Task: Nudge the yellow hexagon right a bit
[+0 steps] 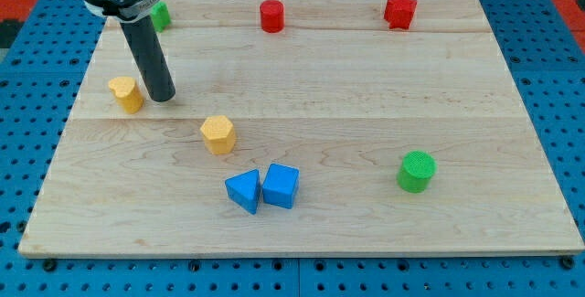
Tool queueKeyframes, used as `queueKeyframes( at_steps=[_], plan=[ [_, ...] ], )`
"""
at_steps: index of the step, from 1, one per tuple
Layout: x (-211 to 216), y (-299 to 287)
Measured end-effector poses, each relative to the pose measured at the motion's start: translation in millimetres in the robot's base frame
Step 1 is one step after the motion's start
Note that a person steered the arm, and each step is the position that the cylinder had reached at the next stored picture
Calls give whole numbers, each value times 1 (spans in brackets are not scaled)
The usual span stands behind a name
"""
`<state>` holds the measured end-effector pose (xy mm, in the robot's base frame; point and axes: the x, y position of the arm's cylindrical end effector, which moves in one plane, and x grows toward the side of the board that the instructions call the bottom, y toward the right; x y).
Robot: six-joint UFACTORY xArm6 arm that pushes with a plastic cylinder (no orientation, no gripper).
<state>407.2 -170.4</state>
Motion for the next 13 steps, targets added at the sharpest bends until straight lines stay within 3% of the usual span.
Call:
queueKeyframes(
  at_steps=[5, 8, 10, 11, 12, 13],
  plan=[
    [1, 11],
    [100, 17],
    [100, 37],
    [98, 75],
    [98, 165],
    [98, 177]
  ],
)
